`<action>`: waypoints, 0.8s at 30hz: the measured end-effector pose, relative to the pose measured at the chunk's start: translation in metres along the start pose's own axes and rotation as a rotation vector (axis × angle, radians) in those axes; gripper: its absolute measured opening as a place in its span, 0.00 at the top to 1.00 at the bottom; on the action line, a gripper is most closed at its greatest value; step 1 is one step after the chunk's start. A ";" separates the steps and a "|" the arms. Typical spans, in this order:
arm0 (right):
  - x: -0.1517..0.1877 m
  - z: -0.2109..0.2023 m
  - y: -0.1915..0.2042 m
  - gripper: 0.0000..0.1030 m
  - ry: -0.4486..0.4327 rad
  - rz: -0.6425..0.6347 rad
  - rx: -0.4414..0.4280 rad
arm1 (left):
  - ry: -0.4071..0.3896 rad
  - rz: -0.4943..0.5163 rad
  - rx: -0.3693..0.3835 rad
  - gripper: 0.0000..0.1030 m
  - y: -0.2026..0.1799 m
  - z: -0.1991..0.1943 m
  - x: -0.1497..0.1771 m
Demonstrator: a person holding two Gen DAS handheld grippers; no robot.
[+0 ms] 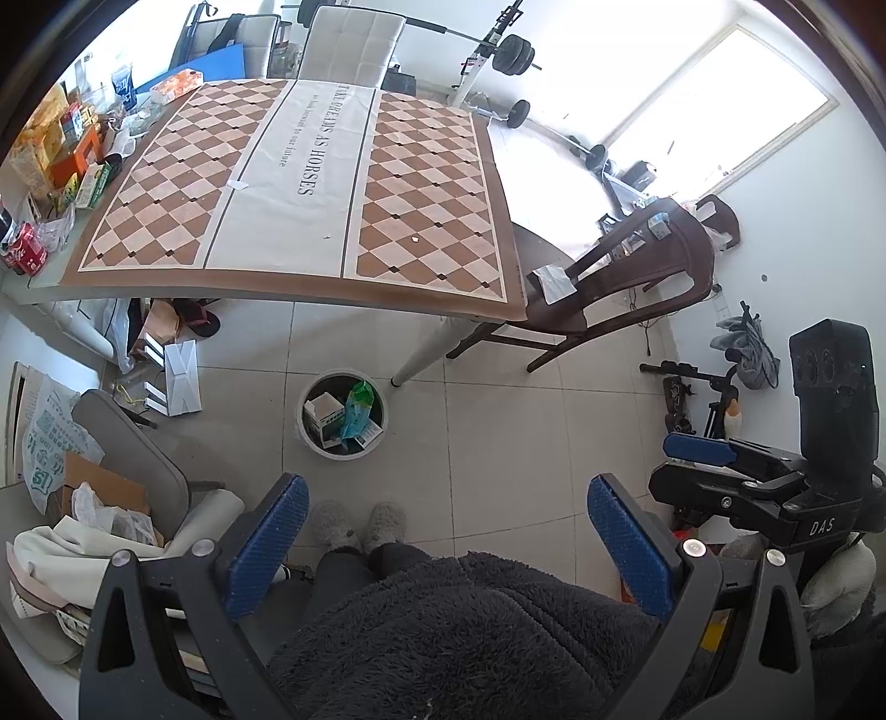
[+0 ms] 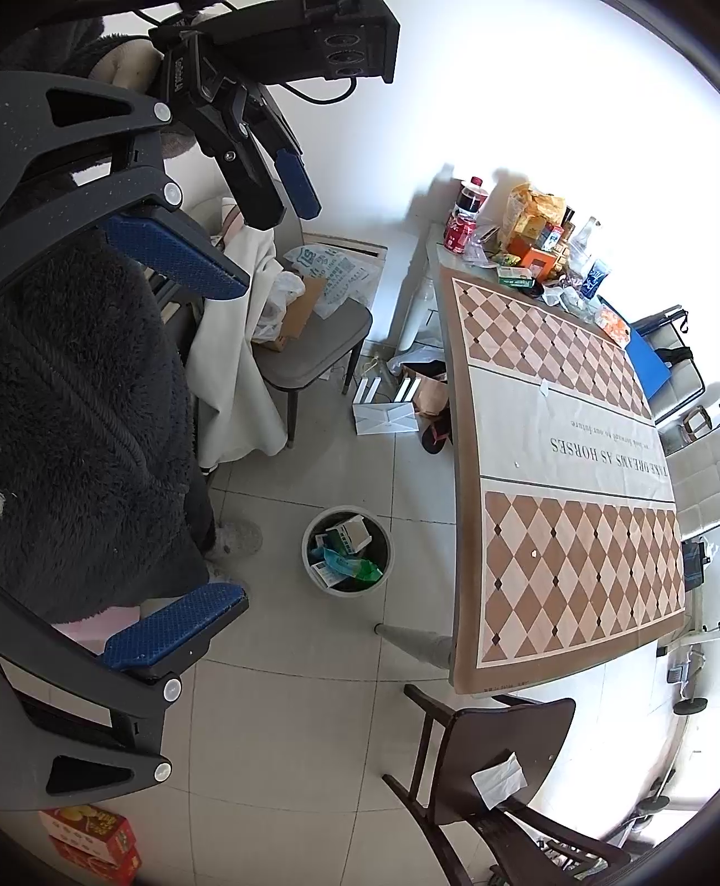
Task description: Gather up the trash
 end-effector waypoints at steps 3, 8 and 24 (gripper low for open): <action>-0.001 0.000 0.001 0.00 -0.001 0.002 0.001 | -0.006 0.002 -0.001 0.00 -0.005 0.000 -0.002; 0.001 -0.004 -0.004 0.00 -0.006 0.004 0.005 | -0.008 0.000 -0.002 0.00 -0.008 0.000 -0.002; 0.002 -0.003 -0.003 0.00 -0.005 0.005 0.003 | -0.009 -0.001 -0.001 0.00 -0.010 -0.001 -0.004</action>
Point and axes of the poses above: each gripper's, at about its wrist camera, not at the fingertips, and z roughly the way its jaws point, y to its left, x to its underside, the point moved 10 cm from there along z, roughly the way its jaws point, and after that the axes turned 3 degrees about -y, right-handed, at the moved point
